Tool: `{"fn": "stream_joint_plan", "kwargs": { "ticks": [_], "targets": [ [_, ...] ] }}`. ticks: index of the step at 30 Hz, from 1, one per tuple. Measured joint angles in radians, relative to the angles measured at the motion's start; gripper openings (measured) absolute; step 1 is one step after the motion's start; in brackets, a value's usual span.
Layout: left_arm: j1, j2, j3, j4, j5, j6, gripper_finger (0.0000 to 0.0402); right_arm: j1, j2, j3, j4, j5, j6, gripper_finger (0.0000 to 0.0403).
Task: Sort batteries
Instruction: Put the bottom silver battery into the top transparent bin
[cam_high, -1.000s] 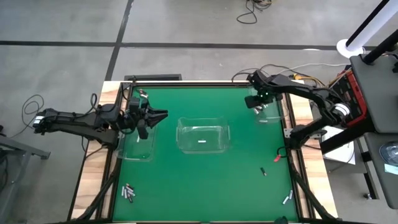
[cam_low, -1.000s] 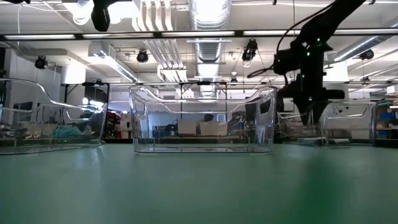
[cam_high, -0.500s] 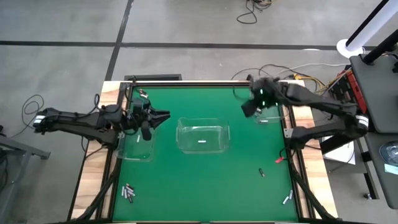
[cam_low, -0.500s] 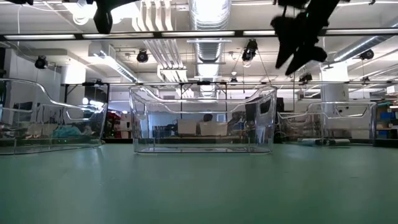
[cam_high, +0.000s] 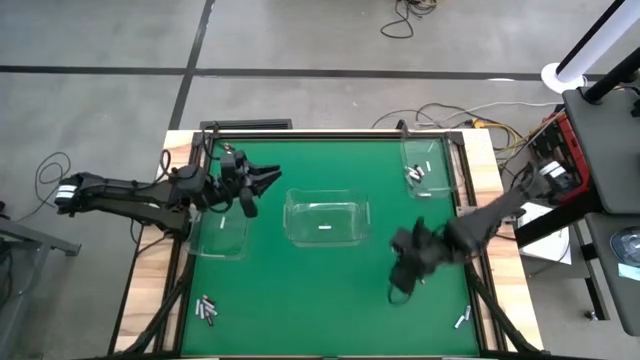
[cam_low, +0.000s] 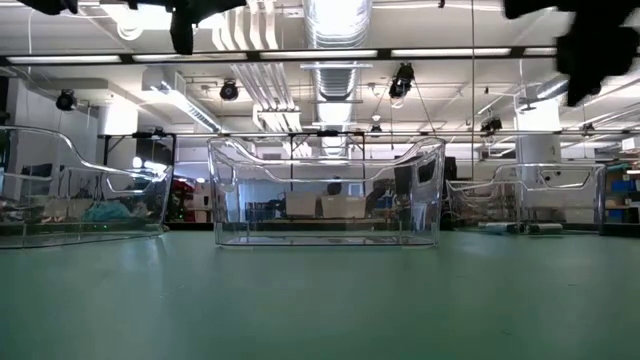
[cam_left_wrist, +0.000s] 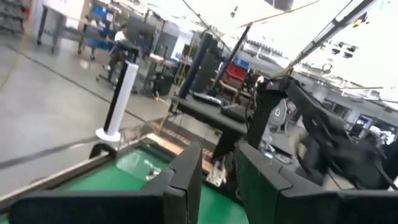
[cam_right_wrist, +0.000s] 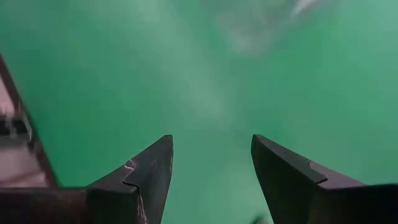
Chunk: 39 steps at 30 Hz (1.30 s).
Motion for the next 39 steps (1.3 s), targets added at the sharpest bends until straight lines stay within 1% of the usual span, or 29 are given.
{"fn": "stream_joint_plan", "kwargs": {
  "ticks": [4,6,7,9,11,13,14,16,18,19,21,23,25,28,31,34,37,39],
  "targets": [
    [0.0,0.0,0.0,0.001,0.007,0.029,0.0077,0.113,0.082,0.013,0.0,-0.002,0.167,0.0208],
    [0.004,-0.014,0.028,-0.102,0.03,0.038,0.0077,0.143,0.114,0.022,0.001,0.002,0.219,0.0208],
    [0.01,-0.021,0.056,-0.189,0.031,0.035,0.0077,0.151,0.128,0.026,0.001,0.002,0.238,0.0208],
    [0.026,-0.03,0.145,-0.442,0.009,0.008,0.0077,0.157,0.157,0.036,0.0,0.003,0.255,0.0208],
    [0.049,-0.018,0.255,-0.737,-0.059,-0.036,0.0077,0.157,0.179,0.048,0.0,0.011,0.249,0.0208],
    [0.083,0.013,0.37,-1.035,-0.13,-0.09,0.0077,0.149,0.198,0.059,0.0,0.04,0.233,0.0208],
    [0.107,0.033,0.424,-1.161,-0.15,-0.122,0.0077,0.144,0.206,0.065,0.0,0.059,0.222,0.0208],
    [0.178,0.076,0.52,-1.372,-0.158,-0.221,0.0079,0.131,0.217,0.076,0.0,0.102,0.198,0.0208],
    [0.27,0.12,0.587,-1.528,-0.148,-0.365,0.0085,0.117,0.221,0.092,0.001,0.156,0.168,0.0208],
    [0.316,0.144,0.61,-1.582,-0.119,-0.394,0.009,0.112,0.221,0.099,0.001,0.188,0.154,0.0208],
    [0.398,0.188,0.633,-1.647,-0.081,-0.403,0.0099,0.1,0.221,0.116,0.001,0.243,0.128,0.0208],
    [0.467,0.234,0.634,-1.672,-0.056,-0.373,0.011,0.087,0.217,0.133,0.003,0.27,0.106,0.0212],
    [0.536,0.279,0.621,-1.663,-0.023,-0.321,0.0123,0.08,0.213,0.152,0.001,0.277,0.092,0.0221],
    [0.647,0.357,0.599,-1.664,0.059,-0.225,0.0147,0.078,0.213,0.183,0.002,0.279,0.079,0.0238],
    [0.766,0.432,0.592,-1.659,0.136,-0.127,0.0176,0.085,0.213,0.215,0.0,0.279,0.07,0.0259],
    [0.878,0.504,0.592,-1.623,0.189,-0.044,0.0205,0.094,0.213,0.234,-0.002,0.291,0.063,0.0279],
    [0.97,0.578,0.592,-1.598,0.261,0.024,0.0233,0.096,0.213,0.243,-0.001,0.293,0.072,0.0296],
    [1.016,0.627,0.591,-1.597,0.283,0.054,0.025,0.096,0.213,0.242,-0.003,0.293,0.086,0.0306]
  ]
}}
